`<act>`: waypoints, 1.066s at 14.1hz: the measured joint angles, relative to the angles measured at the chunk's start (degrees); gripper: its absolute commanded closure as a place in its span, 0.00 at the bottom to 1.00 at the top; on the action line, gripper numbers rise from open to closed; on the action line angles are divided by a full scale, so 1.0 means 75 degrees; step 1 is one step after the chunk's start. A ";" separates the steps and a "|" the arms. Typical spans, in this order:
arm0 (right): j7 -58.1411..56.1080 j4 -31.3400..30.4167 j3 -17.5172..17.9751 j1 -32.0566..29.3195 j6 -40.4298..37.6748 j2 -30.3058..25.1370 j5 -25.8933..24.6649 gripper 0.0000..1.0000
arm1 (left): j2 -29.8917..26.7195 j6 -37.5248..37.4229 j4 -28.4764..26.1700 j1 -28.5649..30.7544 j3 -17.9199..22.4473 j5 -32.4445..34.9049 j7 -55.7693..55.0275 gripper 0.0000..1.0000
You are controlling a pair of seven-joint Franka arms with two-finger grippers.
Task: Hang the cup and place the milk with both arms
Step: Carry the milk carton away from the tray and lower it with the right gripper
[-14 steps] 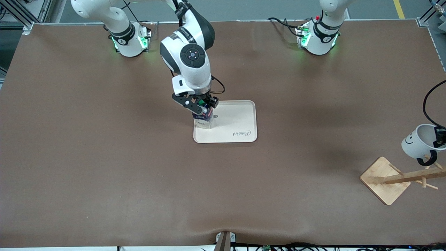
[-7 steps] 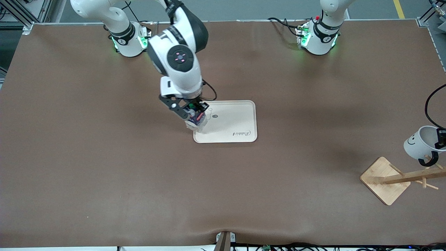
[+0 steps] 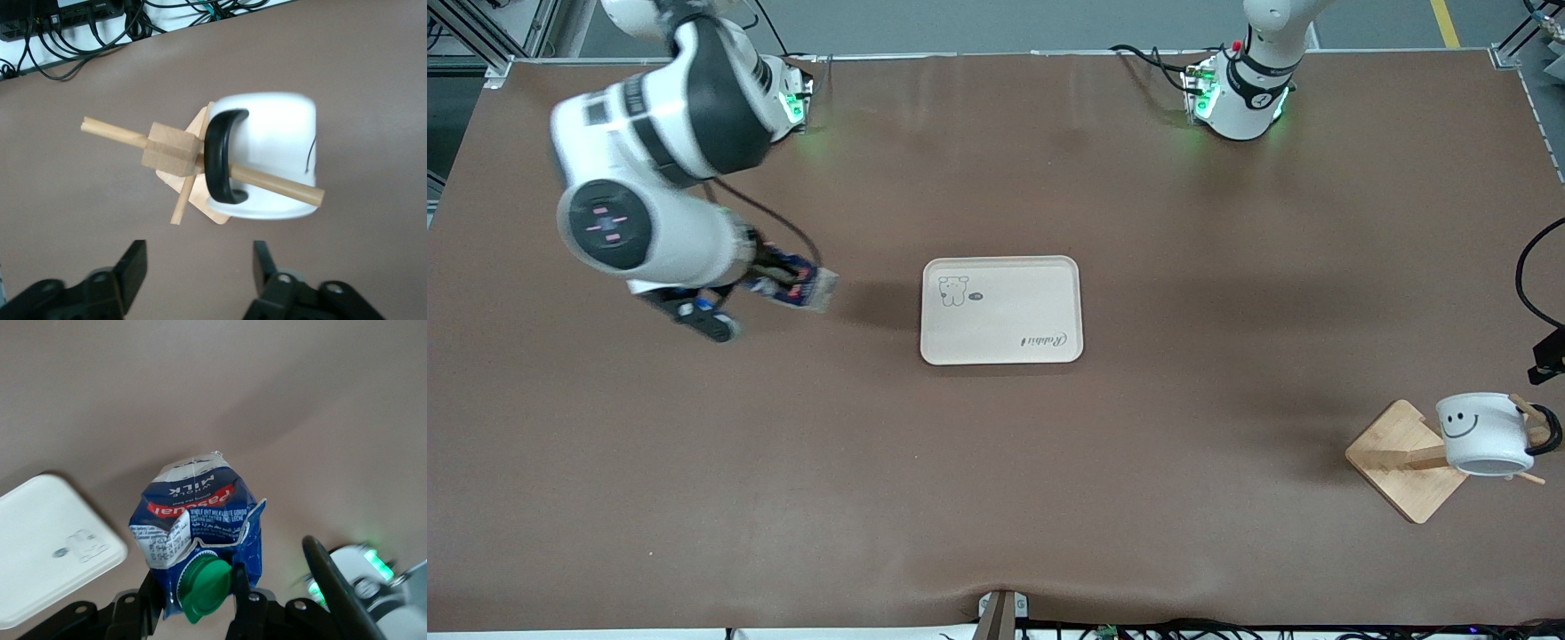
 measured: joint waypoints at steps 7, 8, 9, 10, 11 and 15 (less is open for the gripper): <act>-0.4316 -0.2357 -0.0054 -0.2794 0.2001 -0.0792 -0.0132 1.00 | -0.0697 -0.1285 0.0071 -0.0028 -0.0430 0.0000 -0.1277 0.00; -0.4658 -0.3002 -0.0055 -0.3003 0.2496 -0.0978 -0.0132 1.00 | -0.0828 -0.1505 0.0072 -0.0030 -0.0489 0.0000 -0.1471 0.00; -0.4838 -0.3527 -0.0052 -0.3109 0.2867 -0.1130 -0.0132 1.00 | -0.0966 -0.1736 0.0074 -0.0030 -0.0547 0.0000 -0.1688 0.00; -0.4901 -0.3881 -0.0047 -0.3145 0.3106 -0.1240 -0.0135 1.00 | -0.1101 -0.1974 0.0076 -0.0029 -0.0616 0.0000 -0.1904 0.00; -0.4905 -0.4066 -0.0040 -0.3188 0.3230 -0.1302 -0.0147 1.00 | -0.1250 -0.2280 0.0076 -0.0031 -0.0693 0.0000 -0.2121 0.00; -0.4930 -0.4173 -0.0038 -0.3402 0.3443 -0.1380 -0.0259 1.00 | -0.1756 -0.2997 0.0073 -0.0036 -0.1026 -0.0001 -0.2674 0.00</act>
